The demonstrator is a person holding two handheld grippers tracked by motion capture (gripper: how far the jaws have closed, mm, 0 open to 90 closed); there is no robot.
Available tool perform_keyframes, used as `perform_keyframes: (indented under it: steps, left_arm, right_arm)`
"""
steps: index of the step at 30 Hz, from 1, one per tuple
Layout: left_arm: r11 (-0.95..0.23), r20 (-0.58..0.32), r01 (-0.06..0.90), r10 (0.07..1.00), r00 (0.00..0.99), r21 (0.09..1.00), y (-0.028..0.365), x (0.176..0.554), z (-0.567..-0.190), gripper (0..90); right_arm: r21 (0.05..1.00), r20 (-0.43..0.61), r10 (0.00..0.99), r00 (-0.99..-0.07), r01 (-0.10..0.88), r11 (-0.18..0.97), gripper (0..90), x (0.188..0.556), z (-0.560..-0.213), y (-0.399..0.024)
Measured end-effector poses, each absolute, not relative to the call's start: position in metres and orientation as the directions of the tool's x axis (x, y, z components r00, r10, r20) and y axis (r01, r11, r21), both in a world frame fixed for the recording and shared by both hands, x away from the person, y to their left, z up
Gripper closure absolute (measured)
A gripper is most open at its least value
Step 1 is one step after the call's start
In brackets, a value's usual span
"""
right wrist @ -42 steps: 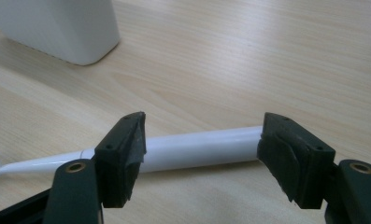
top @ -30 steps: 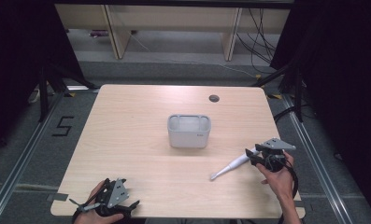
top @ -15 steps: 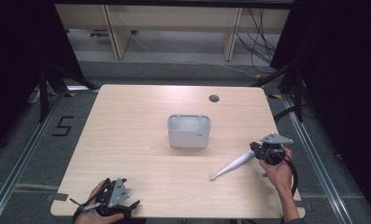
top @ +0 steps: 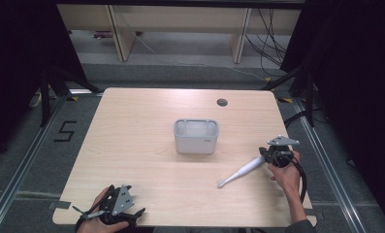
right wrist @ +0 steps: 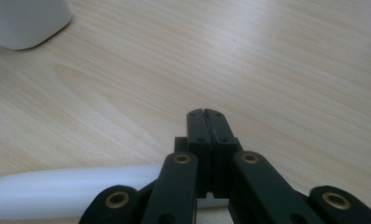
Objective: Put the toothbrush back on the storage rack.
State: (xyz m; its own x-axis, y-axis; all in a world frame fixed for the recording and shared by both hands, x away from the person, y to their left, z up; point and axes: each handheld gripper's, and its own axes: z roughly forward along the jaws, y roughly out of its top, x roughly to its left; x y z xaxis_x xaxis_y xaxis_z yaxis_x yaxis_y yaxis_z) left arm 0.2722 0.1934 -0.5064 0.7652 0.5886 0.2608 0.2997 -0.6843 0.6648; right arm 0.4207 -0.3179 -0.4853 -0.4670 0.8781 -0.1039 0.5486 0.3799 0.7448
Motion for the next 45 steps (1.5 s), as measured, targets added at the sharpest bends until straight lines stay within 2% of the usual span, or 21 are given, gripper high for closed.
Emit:
perform_keyframes:
  steps: [1,11,15,17,25,35,39,40,42,44,45]
  left_arm:
    - [-0.680,0.254,0.307,0.593,0.764,0.666,0.193,0.272,-0.507,15.4]
    - [-0.687,0.265,0.297,0.587,0.765,0.663,0.194,0.272,-0.505,15.4]
    - [-0.685,0.268,0.295,0.589,0.763,0.666,0.193,0.272,-0.506,15.5]
    - [-0.685,0.268,0.295,0.589,0.763,0.666,0.193,0.272,-0.506,15.4]
    - [-0.688,0.274,0.295,0.590,0.759,0.663,0.193,0.272,-0.506,15.4]
    - [-0.682,0.264,0.296,0.590,0.763,0.669,0.193,0.271,-0.505,15.4]
    - [-0.682,0.266,0.295,0.591,0.762,0.669,0.193,0.271,-0.505,15.5]
    - [-0.682,0.266,0.295,0.591,0.762,0.669,0.193,0.271,-0.505,15.4]
    - [-0.682,0.265,0.296,0.591,0.762,0.669,0.193,0.271,-0.505,15.4]
    - [-0.682,0.267,0.294,0.591,0.761,0.670,0.194,0.271,-0.505,15.4]
    - [-0.681,0.267,0.294,0.591,0.761,0.670,0.194,0.271,-0.505,15.4]
  right_arm:
    - [0.739,-0.076,0.896,-0.438,0.578,0.346,90.0,0.419,-0.484,-0.316]
    - [0.724,-0.109,0.878,-0.466,0.568,0.391,90.0,0.424,-0.489,-0.319]
    - [0.696,-0.093,0.888,-0.451,0.608,0.381,90.0,0.421,-0.489,-0.317]
    - [0.708,-0.122,0.874,-0.471,0.576,0.409,90.0,0.423,-0.489,-0.319]
    - [0.691,-0.068,0.900,-0.430,0.630,0.353,90.0,0.417,-0.489,-0.318]
    - [0.674,-0.097,0.892,-0.442,0.630,0.385,90.0,0.411,-0.490,-0.321]
    - [0.663,-0.077,0.900,-0.429,0.652,0.368,90.0,0.407,-0.488,-0.319]
    - [0.664,-0.102,0.889,-0.447,0.634,0.396,90.0,0.408,-0.489,-0.320]
    - [0.656,-0.083,0.899,-0.431,0.655,0.375,90.0,0.406,-0.488,-0.318]
    - [0.654,-0.115,0.884,-0.454,0.635,0.411,90.0,0.404,-0.489,-0.320]
    - [0.652,-0.086,0.898,-0.432,0.657,0.378,90.0,0.402,-0.488,-0.317]
